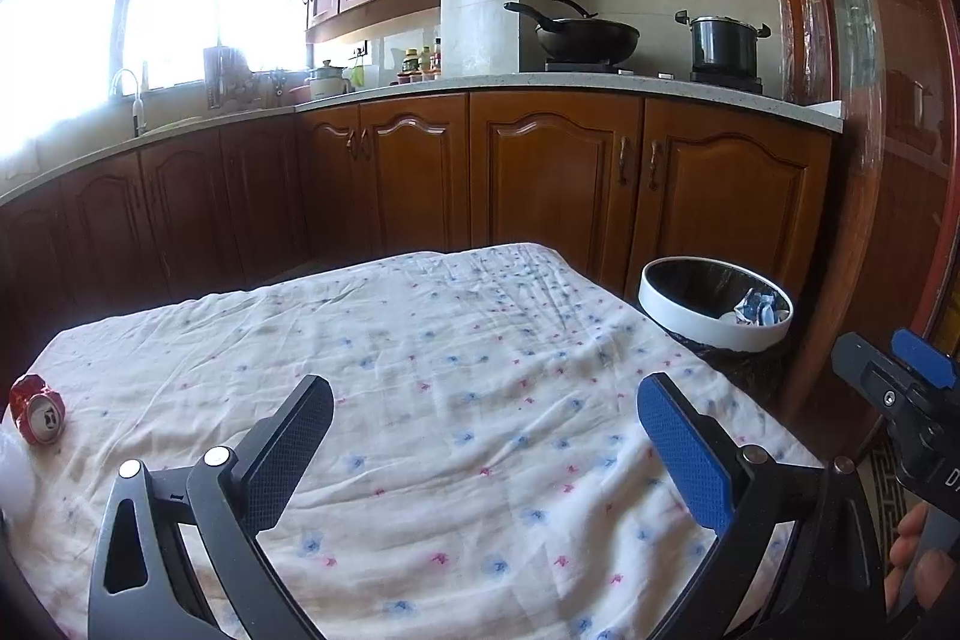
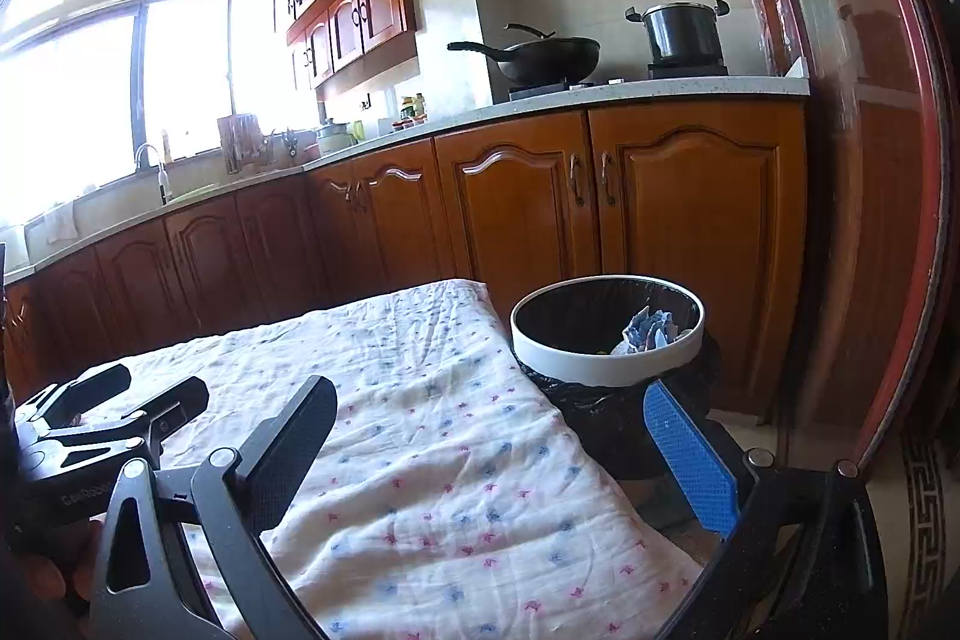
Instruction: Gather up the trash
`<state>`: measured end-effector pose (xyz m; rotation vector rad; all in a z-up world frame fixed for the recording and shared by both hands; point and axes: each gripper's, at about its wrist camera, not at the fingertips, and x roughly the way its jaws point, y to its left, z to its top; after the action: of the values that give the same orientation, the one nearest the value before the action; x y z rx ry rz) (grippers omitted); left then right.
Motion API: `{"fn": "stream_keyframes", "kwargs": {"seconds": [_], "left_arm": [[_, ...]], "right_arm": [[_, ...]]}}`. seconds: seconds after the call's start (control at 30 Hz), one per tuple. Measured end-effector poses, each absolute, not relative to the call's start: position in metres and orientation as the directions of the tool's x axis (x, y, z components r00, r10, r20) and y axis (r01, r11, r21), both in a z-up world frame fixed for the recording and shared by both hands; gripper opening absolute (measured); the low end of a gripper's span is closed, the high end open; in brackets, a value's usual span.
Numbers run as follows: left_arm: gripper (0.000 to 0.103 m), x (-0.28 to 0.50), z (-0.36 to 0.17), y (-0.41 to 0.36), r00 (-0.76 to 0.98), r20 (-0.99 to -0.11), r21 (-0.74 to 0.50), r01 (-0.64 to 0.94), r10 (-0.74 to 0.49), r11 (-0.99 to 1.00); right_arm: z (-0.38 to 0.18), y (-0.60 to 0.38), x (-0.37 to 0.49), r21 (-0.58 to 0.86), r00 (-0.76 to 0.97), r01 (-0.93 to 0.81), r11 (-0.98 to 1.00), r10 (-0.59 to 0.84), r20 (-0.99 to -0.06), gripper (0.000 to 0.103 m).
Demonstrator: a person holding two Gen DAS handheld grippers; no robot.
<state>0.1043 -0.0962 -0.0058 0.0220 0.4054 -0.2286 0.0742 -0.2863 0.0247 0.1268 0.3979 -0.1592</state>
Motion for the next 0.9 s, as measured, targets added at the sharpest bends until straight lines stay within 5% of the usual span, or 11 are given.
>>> {"fn": "stream_keyframes", "kwargs": {"seconds": [0.9], "left_arm": [[0.102,0.113,-0.009,-0.084,0.893,-0.392,-0.015,0.235,-0.222,0.972]], "right_arm": [[0.027,-0.280,0.076,0.072,0.906,0.171,0.983,-0.128,-0.403,0.103]]}}
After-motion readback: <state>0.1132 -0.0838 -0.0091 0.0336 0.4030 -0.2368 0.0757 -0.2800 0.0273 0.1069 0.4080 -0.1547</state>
